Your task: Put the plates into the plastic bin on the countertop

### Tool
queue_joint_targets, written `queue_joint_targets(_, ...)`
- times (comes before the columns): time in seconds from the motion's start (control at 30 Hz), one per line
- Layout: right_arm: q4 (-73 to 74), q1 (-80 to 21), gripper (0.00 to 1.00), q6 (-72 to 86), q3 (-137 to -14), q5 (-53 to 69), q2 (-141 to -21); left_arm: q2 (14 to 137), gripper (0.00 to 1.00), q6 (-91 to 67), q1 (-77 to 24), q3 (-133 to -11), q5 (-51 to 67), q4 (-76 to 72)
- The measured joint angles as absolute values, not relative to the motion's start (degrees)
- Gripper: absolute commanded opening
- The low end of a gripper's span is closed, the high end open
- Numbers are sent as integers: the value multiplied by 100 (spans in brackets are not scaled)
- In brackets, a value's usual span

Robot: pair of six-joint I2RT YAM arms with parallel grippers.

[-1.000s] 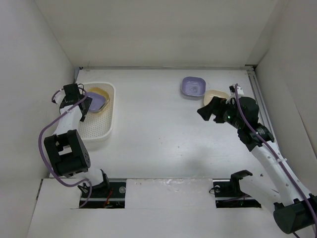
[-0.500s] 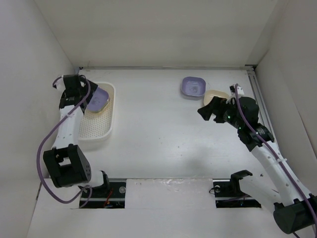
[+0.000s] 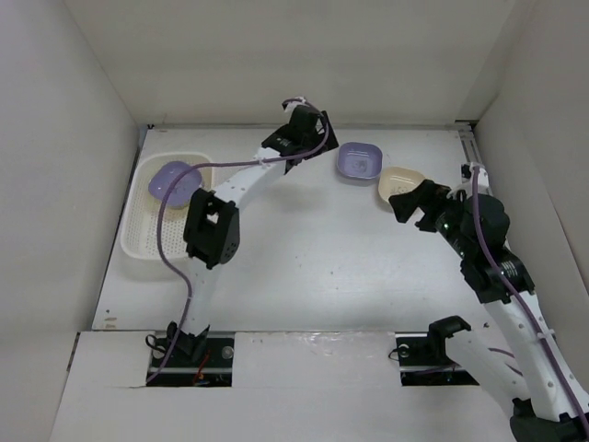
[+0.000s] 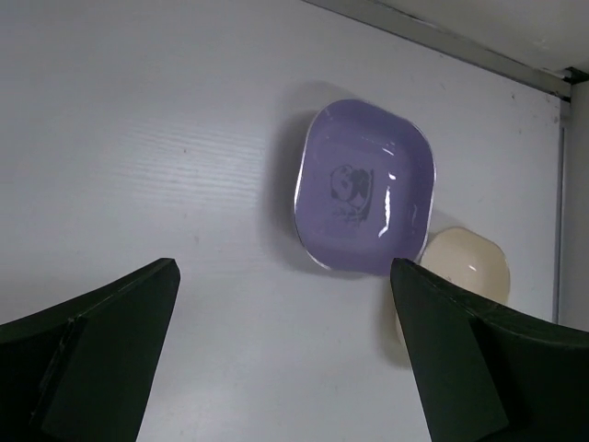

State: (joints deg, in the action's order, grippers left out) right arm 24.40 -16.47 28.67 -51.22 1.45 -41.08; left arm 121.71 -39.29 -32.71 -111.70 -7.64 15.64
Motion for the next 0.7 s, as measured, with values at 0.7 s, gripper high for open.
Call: queue_joint_targets(0.7,3120,-1647,100,2838,-4976,-19,-3780,14796,78,-4383,-3326,-12881,-423,760)
